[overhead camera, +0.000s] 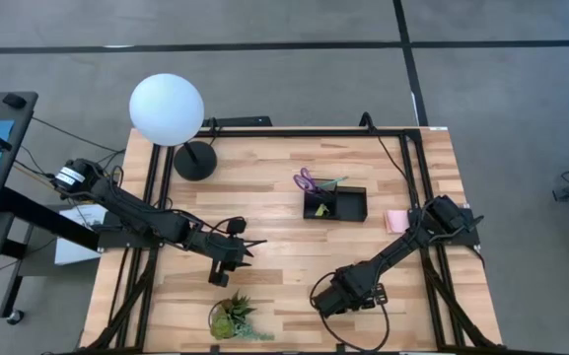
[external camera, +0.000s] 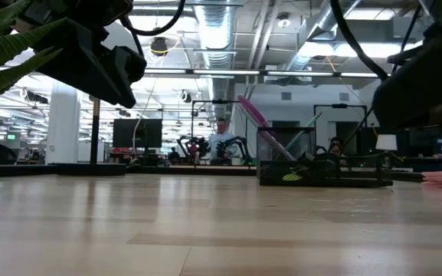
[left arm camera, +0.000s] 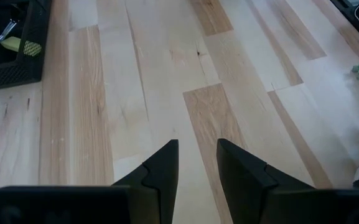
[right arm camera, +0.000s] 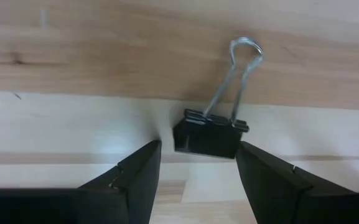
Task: Pick and place office supplies into organizer
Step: Put the black binder clip into the black desk organizer
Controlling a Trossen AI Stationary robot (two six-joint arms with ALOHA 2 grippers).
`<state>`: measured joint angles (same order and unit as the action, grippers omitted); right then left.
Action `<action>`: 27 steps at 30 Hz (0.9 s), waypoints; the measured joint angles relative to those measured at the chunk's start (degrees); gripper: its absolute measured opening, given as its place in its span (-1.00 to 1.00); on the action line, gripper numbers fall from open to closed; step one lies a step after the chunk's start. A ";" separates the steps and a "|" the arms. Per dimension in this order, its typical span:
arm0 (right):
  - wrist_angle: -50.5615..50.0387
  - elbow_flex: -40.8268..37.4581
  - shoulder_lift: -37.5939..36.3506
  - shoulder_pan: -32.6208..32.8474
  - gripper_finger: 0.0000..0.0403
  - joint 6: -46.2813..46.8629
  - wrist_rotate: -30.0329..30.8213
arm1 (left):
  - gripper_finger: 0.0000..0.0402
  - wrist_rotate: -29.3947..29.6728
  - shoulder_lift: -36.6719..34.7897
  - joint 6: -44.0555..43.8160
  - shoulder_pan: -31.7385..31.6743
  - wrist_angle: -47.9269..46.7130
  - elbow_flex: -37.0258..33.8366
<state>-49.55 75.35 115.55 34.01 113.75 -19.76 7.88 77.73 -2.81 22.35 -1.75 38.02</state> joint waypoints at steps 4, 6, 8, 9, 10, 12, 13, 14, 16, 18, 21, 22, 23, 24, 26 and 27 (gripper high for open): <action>0.22 0.01 -0.02 -0.74 0.03 0.23 0.75 | -0.48 0.00 0.00 0.00 0.00 -0.66 -0.01; 0.19 0.01 -0.02 -1.06 0.03 0.24 0.86 | -0.48 0.00 0.00 0.00 0.01 -0.69 0.00; 0.01 0.02 -0.02 -1.21 0.03 0.24 1.00 | -0.48 0.00 0.00 0.00 0.00 -0.84 -0.02; -0.24 0.02 -0.02 -1.24 0.03 0.29 1.02 | -0.48 0.00 0.00 0.00 0.00 -1.09 -0.02; -0.52 0.02 -0.04 -1.26 0.03 0.45 1.06 | -0.48 0.00 0.00 0.00 0.00 -1.36 0.00; -0.92 -0.10 -0.08 -1.19 0.03 1.48 1.24 | -0.48 0.00 0.00 0.00 0.01 -2.12 -0.01; -0.59 -0.45 -0.16 -1.19 0.03 1.96 1.39 | -0.48 0.00 0.00 0.00 0.00 -2.60 0.00; -0.28 -0.71 -0.24 -1.18 0.03 2.43 1.73 | -0.48 0.01 0.00 0.00 0.00 -2.94 -0.01; 0.11 -1.24 -0.29 -1.14 0.03 3.51 2.57 | -0.48 0.02 0.00 0.00 0.00 -3.55 0.00; 0.55 -1.53 -0.35 -1.13 0.03 4.14 2.70 | -0.48 0.01 0.00 0.00 0.00 -3.96 -0.01; 0.82 -1.55 -0.33 -1.26 0.03 4.44 2.99 | -0.48 0.00 0.00 0.00 0.00 -3.99 0.00; 0.82 -1.57 -0.31 -1.28 0.03 4.54 3.10 | -0.48 0.00 0.00 0.02 0.00 -3.99 0.00; 0.76 -1.57 -0.28 -1.28 0.03 4.57 3.13 | -0.48 0.00 0.00 0.14 0.01 -3.97 0.00; 0.66 -1.57 -0.28 -1.28 0.03 4.58 3.13 | -0.48 0.00 0.00 0.15 0.00 -3.97 0.00; 0.47 -1.55 -0.25 -1.28 0.03 4.68 3.22 | -0.48 0.00 0.00 0.15 0.01 -3.99 0.00; 0.43 -1.55 -0.24 -1.28 0.03 4.71 3.31 | -0.48 0.00 0.00 0.15 0.01 -3.99 -0.01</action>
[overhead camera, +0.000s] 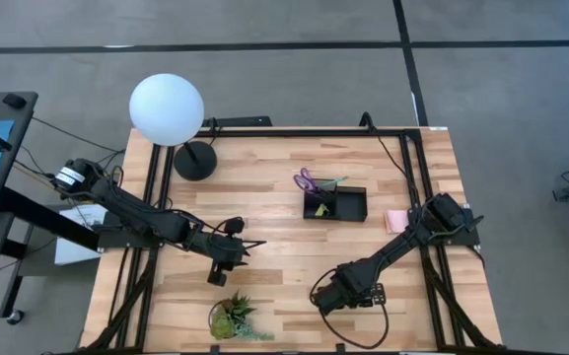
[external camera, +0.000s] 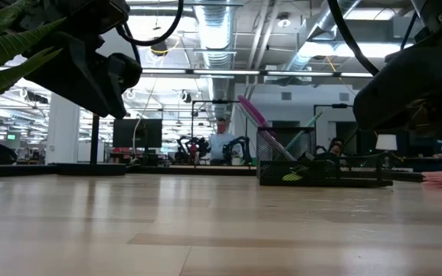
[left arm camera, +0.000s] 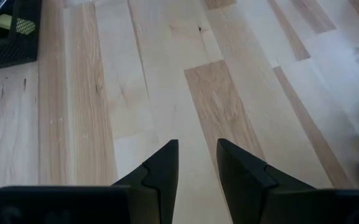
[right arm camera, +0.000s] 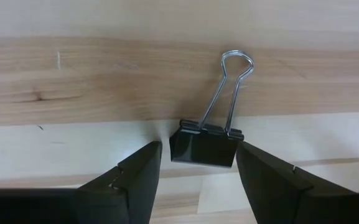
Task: Pick and place office supplies into organizer
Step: Put the black binder clip into the black desk organizer
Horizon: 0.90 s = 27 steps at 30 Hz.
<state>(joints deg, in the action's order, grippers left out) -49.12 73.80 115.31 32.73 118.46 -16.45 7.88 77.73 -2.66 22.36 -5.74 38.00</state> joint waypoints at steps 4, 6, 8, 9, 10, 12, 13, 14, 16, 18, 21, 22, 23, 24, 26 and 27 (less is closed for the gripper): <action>0.00 -0.02 0.04 0.39 0.03 0.06 0.61 | -0.48 0.00 0.00 0.54 -0.01 0.00 0.01; -0.02 -0.02 0.07 0.43 0.03 -0.18 0.59 | -0.48 -0.02 0.00 0.82 0.01 0.00 0.01; -0.09 -0.04 0.09 0.88 0.03 -0.15 1.00 | -0.48 -0.02 0.00 0.85 -0.01 0.00 0.01; -0.10 -0.04 0.09 1.08 0.02 -0.16 1.66 | -0.48 -0.02 0.00 0.87 -0.01 0.00 0.00; -0.09 -0.04 0.11 1.29 0.02 -0.11 2.22 | -0.48 -0.04 0.00 0.87 0.02 0.00 0.00; -0.06 -0.04 0.11 1.55 -0.03 -0.10 3.23 | -0.48 -0.09 0.00 0.90 0.03 0.00 0.02; 0.01 -0.04 0.13 1.55 -0.06 -0.11 3.39 | -0.48 -0.09 0.00 0.90 0.03 0.02 0.01; 0.06 -0.04 0.13 1.55 -0.10 -0.12 3.41 | -0.48 -0.09 0.00 1.15 0.01 0.05 0.01; 0.07 -0.04 0.13 1.53 -0.20 -0.19 4.22 | -0.48 -0.09 0.00 1.60 0.01 0.10 0.01; -0.13 -0.04 0.13 1.53 -0.28 -0.16 5.42 | -0.48 -0.09 0.00 1.73 0.01 0.13 0.02; -0.50 -0.06 0.11 1.30 -0.34 -0.23 5.64 | -0.48 -0.09 0.00 1.76 0.01 0.22 -0.01; -0.58 -0.07 0.11 1.29 -0.35 -0.24 5.68 | -0.48 -0.09 0.00 1.77 0.01 0.22 0.02; -0.61 -0.07 0.11 1.29 -0.34 -0.30 5.79 | -0.48 -0.08 0.00 1.75 0.01 0.22 0.01; -0.64 -0.07 0.11 1.30 -0.32 -0.34 5.84 | -0.48 -0.08 0.00 1.75 0.01 0.22 0.02; -0.87 -0.09 0.09 1.38 -0.27 -0.34 6.19 | -0.48 -0.07 0.00 1.76 0.01 0.22 0.02; -1.22 -0.09 0.00 1.38 -0.26 -0.38 6.60 | -0.48 -0.07 0.00 1.79 0.01 0.22 0.00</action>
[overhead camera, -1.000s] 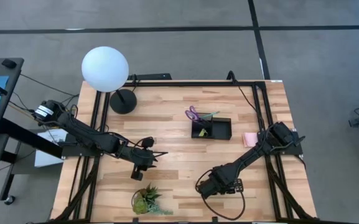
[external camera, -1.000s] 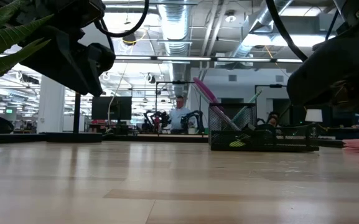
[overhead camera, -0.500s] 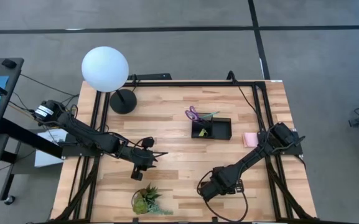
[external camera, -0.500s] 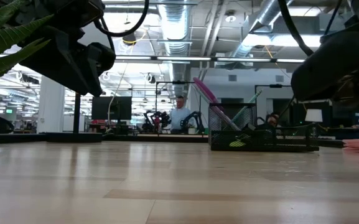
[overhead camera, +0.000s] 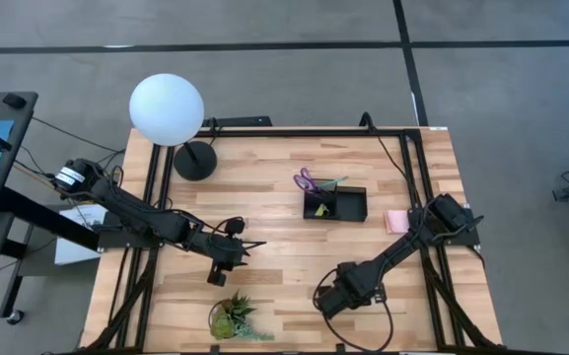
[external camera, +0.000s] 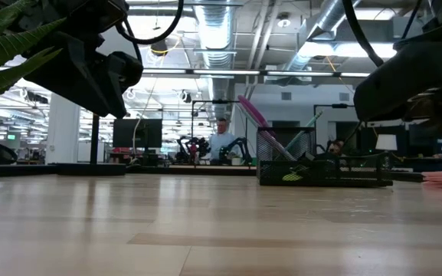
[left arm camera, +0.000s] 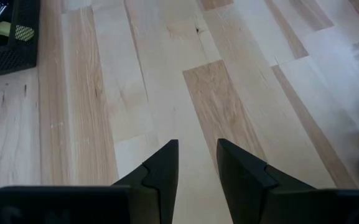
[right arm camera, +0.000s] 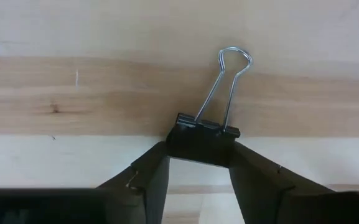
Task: Pick and place office supplies into organizer
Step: Put the black binder clip into the black desk organizer
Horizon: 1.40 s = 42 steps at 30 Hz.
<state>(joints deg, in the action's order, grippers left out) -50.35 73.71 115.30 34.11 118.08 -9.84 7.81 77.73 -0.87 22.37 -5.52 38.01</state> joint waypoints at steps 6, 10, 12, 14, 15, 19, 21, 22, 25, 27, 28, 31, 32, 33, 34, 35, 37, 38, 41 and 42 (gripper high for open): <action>-1.29 -0.13 -0.73 -0.35 -0.31 -1.33 4.25 | -0.48 0.01 0.00 0.09 0.00 0.00 0.01; -3.04 -0.31 -1.75 -1.63 -0.33 -3.55 10.83 | -0.48 0.02 0.00 0.06 0.00 0.00 0.01; -3.51 -0.39 -2.08 -2.57 -0.29 -4.08 14.62 | -0.48 0.04 0.00 -0.32 0.00 0.00 -0.01; -4.15 -0.46 -3.00 -3.61 -0.25 -4.46 19.61 | -0.48 0.07 0.00 -0.45 -0.02 0.02 0.01; -4.81 -0.48 -3.64 -4.29 -0.25 -5.32 21.56 | -0.48 0.07 0.00 -0.48 -0.02 0.02 0.01; -5.16 -0.39 -5.90 -7.99 -0.28 -10.16 28.16 | -0.48 0.09 -0.01 -0.65 -0.02 0.00 0.01; -4.99 -0.37 -6.62 -10.41 -0.32 -13.08 31.20 | -0.48 0.11 -0.01 -0.74 -0.02 0.00 0.00; -4.96 -0.37 -7.01 -11.61 -0.33 -14.41 32.64 | -0.48 0.11 -0.02 -0.77 -0.02 0.00 0.00; -4.39 -0.26 -7.30 -15.56 -0.32 -18.47 36.44 | -0.48 0.13 -0.02 -0.85 -0.02 -0.04 0.01; -3.74 -0.26 -7.30 -18.22 -0.28 -21.45 37.22 | -0.48 0.13 -0.02 -0.87 -0.02 -0.12 0.01; -2.74 -0.26 -7.30 -19.48 -0.26 -23.18 37.20 | -0.48 0.12 -0.02 -0.87 -0.02 -0.16 0.01; 1.06 -0.24 -7.19 -22.41 -0.23 -28.23 37.44 | -0.48 0.11 -0.02 -0.87 -0.02 -0.20 -0.01; 2.15 -0.23 -7.19 -23.13 -0.24 -29.63 37.78 | -0.48 0.11 -0.02 -0.87 -0.02 -0.24 0.01; 2.97 -0.18 -7.19 -23.82 -0.25 -30.92 38.35 | -0.48 0.11 -0.02 -0.87 -0.02 -0.31 0.01; 3.46 -0.17 -7.19 -24.37 -0.27 -31.81 39.11 | -0.48 0.11 -0.02 -0.87 -0.02 -0.41 0.01; 3.57 -0.17 -7.19 -24.94 -0.29 -32.43 39.93 | -0.48 0.13 -0.02 -0.87 -0.02 -0.62 0.01; 3.53 -0.17 -7.19 -26.18 -0.32 -33.12 40.92 | -0.48 0.12 -0.02 -0.87 -0.02 -1.53 0.01; 3.52 -0.17 -7.19 -26.80 -0.33 -33.85 41.04 | -0.48 0.12 -0.02 -0.89 -0.02 -2.11 0.01; 3.56 -0.13 -7.19 -28.07 -0.30 -35.89 40.15 | -0.48 0.18 -0.02 -1.70 -0.02 -3.51 -0.01; 3.54 -0.13 -7.19 -28.21 -0.27 -36.08 40.17 | -0.48 0.19 -0.02 -1.81 -0.02 -3.94 0.00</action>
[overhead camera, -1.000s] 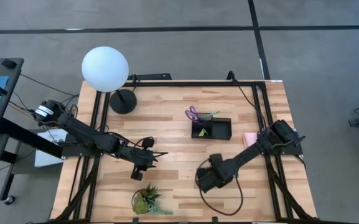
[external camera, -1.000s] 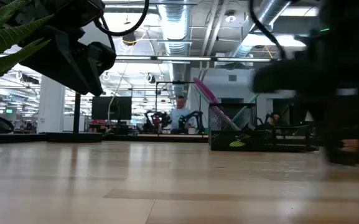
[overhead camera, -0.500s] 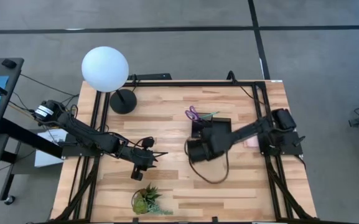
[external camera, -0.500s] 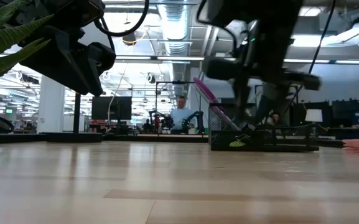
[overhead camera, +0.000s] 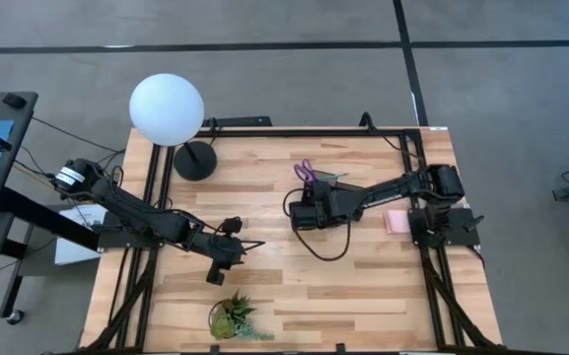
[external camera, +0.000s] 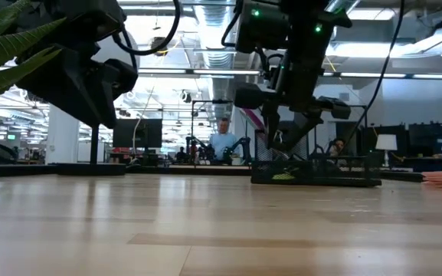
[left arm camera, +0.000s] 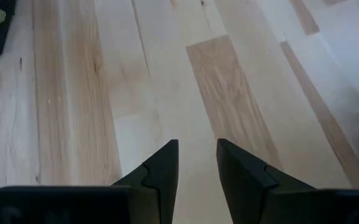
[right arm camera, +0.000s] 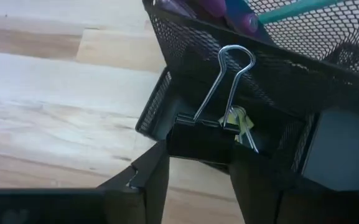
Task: Pick and place office supplies into organizer
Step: Put the black binder clip into the black desk organizer
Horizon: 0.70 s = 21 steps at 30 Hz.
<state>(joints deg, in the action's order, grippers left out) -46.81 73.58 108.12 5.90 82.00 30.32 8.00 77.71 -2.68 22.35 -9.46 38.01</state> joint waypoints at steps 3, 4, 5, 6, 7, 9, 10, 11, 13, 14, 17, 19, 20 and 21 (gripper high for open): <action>-0.06 0.02 0.00 -0.01 -0.16 -0.04 -0.02 | -0.48 -0.01 0.06 -0.04 0.00 -0.58 0.01; -0.16 0.04 0.00 0.02 -0.13 -0.03 0.00 | -0.48 -0.01 0.16 -0.04 0.00 -0.53 0.01; -0.35 0.07 0.00 0.00 -0.10 -0.02 0.27 | -0.48 -0.01 0.17 -0.07 0.00 -0.57 0.01; -0.52 0.07 0.00 -0.07 -0.07 -0.04 0.89 | -0.48 -0.01 0.17 -0.14 0.00 -0.56 -0.01; -0.61 0.07 0.00 -0.22 -0.06 -0.06 1.43 | -0.48 -0.01 0.17 -0.44 0.00 -0.47 0.01; -0.63 0.07 0.00 -0.51 -0.03 -0.05 1.57 | -0.48 -0.01 0.17 -1.03 0.00 -0.48 0.00; -0.66 0.07 0.00 -0.71 -0.03 -0.07 1.69 | -0.48 -0.01 0.17 -1.14 0.00 -0.44 -0.01; -0.68 0.07 0.00 -0.86 -0.03 -0.09 1.91 | -0.48 -0.01 0.17 -1.23 0.00 -0.35 0.00; -0.68 0.07 0.00 -1.16 -0.03 -0.14 2.44 | -0.48 -0.01 0.17 -1.33 0.00 -0.33 0.01; -0.68 0.07 0.00 -1.16 -0.04 -0.16 2.61 | -0.48 -0.01 0.17 -1.33 0.00 -0.34 0.01; -0.44 0.07 0.00 -0.88 -0.09 -2.45 2.76 | -0.48 -0.01 0.18 -1.55 0.00 -0.34 -0.01; -0.44 0.07 0.00 -0.27 -0.14 -2.90 2.57 | -0.48 -0.01 0.20 -1.60 0.00 -0.33 0.01; -0.44 0.07 0.00 0.09 -0.16 -2.93 2.38 | -0.48 -0.01 0.20 -1.60 0.00 -0.33 0.01; -0.44 0.07 0.00 0.46 -0.18 -2.90 1.93 | -0.48 -0.01 0.20 -1.61 0.00 -0.32 0.01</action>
<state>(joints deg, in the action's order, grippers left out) -47.24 73.65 108.12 6.36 79.10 32.25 7.99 77.91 -4.28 22.35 -9.79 38.01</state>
